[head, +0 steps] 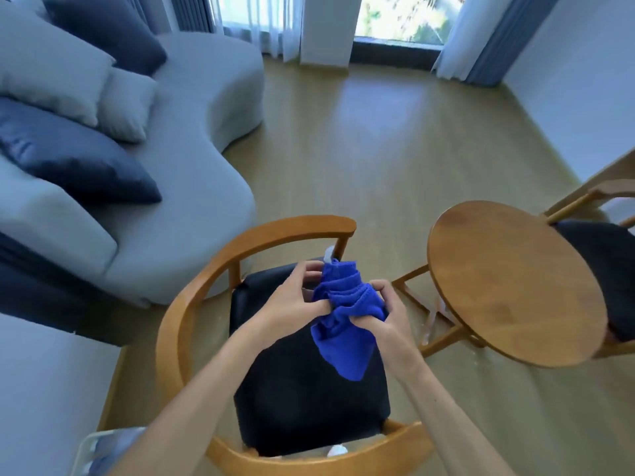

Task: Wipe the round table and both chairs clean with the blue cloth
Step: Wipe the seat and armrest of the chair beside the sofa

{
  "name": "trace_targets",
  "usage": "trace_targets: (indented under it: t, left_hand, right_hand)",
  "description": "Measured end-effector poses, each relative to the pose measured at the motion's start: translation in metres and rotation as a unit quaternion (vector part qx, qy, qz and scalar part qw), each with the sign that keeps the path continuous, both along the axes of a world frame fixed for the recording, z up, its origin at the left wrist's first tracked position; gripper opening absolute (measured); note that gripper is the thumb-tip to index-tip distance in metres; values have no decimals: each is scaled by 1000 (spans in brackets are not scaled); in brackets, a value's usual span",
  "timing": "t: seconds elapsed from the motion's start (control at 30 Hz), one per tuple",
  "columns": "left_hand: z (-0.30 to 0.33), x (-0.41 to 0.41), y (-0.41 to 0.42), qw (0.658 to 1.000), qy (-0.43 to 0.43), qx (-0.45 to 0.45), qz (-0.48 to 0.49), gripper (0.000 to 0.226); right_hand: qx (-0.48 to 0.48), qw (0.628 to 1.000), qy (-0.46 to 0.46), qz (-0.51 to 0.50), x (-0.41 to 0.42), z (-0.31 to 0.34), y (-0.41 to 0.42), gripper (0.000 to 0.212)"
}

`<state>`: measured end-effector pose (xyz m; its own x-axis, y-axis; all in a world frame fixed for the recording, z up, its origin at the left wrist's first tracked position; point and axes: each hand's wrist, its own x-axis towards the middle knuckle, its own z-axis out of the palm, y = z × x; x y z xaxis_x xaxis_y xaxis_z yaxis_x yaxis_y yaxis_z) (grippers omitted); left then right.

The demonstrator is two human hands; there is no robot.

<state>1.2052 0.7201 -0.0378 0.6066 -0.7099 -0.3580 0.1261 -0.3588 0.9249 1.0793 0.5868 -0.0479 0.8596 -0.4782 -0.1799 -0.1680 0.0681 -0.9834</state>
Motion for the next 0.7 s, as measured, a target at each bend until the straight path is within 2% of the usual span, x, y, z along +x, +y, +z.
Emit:
trace_targets:
  t: [0.1,0.2,0.33,0.4,0.7]
  left_hand:
    - [35,-14,1,1000,13,-12,11,69]
    - [63,-30,-1,999,34,-39,14,58]
    - [94,-59,-9,998,-55,-9,23,36]
    - [104,-78,-12,997,-72,-2,39,28]
    - [125,-145,-16,991,-108,-5,82,24]
  right_hand:
    - [14,1000,-26,8,-17,31,-6,29]
    - [1,999,-40,17,-32,57,-13,29]
    - [-25,998,-44,25,-54,82,-22,33]
    - [-32,997,-50,40,-68,92,-26,38]
    - [-89,991,-15,96,-115,109,-42,37]
